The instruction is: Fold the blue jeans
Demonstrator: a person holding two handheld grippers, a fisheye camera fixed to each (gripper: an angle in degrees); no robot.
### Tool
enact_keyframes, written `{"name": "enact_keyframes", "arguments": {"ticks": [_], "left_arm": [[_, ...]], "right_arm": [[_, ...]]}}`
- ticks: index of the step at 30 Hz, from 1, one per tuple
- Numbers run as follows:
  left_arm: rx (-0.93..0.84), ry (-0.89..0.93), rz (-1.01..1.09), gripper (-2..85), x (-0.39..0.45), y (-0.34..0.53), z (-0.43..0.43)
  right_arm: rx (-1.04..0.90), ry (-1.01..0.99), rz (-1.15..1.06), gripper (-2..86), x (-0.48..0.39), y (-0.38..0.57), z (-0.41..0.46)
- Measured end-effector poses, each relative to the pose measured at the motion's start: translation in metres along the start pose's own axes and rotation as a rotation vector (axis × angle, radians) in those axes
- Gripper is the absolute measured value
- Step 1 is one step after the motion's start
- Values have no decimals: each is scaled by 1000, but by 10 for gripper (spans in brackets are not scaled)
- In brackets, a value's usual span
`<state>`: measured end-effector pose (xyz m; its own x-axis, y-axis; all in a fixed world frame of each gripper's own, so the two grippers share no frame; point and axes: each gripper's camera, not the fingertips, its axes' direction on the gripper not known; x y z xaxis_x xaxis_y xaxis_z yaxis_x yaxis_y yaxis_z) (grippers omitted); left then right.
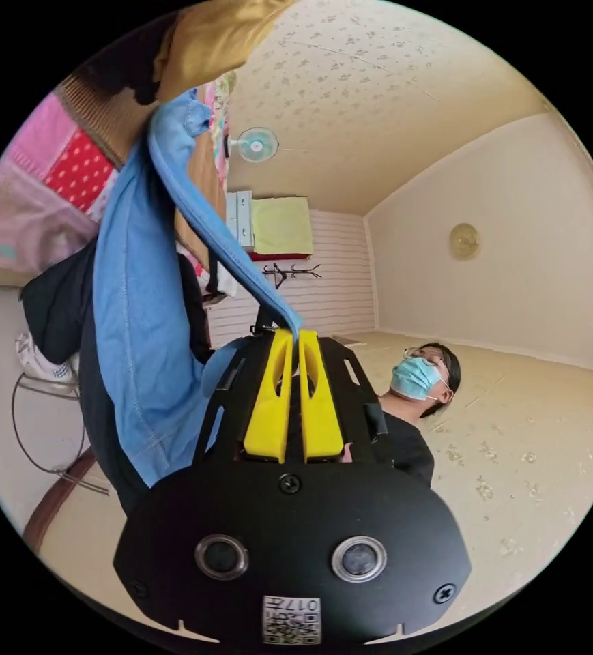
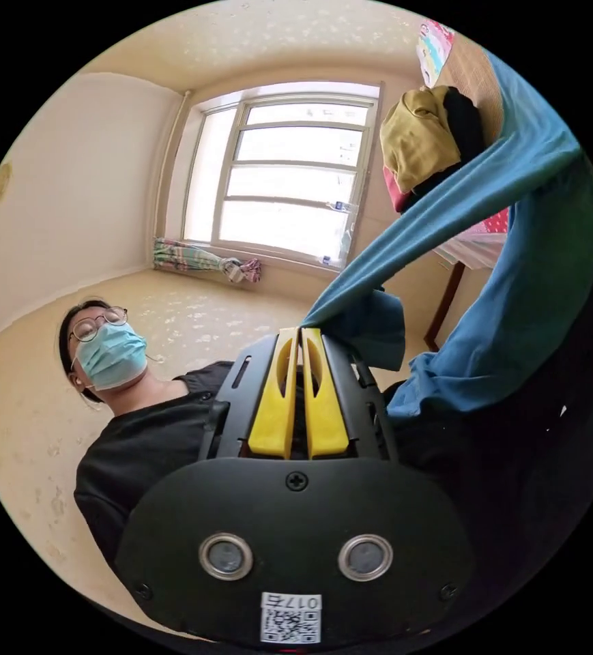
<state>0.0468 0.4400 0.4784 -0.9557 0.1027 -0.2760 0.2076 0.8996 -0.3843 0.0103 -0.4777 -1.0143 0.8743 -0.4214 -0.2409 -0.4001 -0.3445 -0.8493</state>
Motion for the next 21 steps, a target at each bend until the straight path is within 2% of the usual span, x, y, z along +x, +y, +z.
{"name": "enact_keyframes", "arguments": {"ticks": [2,4,9,10,11,14,15,19,21], "left_arm": [[100,-114,-182,-9,-40,26,-18],[144,-134,-231,-9,-54,42,-23],[148,69,-27,-8,-15,42,-11],[149,96,-9,-7,-13,37,-11],[145,90,-30,-6,-19,32,-13],[209,4,-209,5,-61,35,-26],[225,-15,-221,8,-67,37,-27],[235,22,-172,117,-87,49,-20],[222,36,-134,133,-90,55,-13]], "right_arm": [[-38,77,123,8,29,7,-1],[-23,74,198,8,48,15,-6],[111,-262,201,8,54,8,-22],[138,-281,223,8,59,7,-25],[188,-262,286,9,74,7,-34],[221,77,433,16,108,12,-53],[231,133,414,20,110,15,-55],[250,136,292,58,99,22,-49],[208,143,247,89,93,22,-40]]}}
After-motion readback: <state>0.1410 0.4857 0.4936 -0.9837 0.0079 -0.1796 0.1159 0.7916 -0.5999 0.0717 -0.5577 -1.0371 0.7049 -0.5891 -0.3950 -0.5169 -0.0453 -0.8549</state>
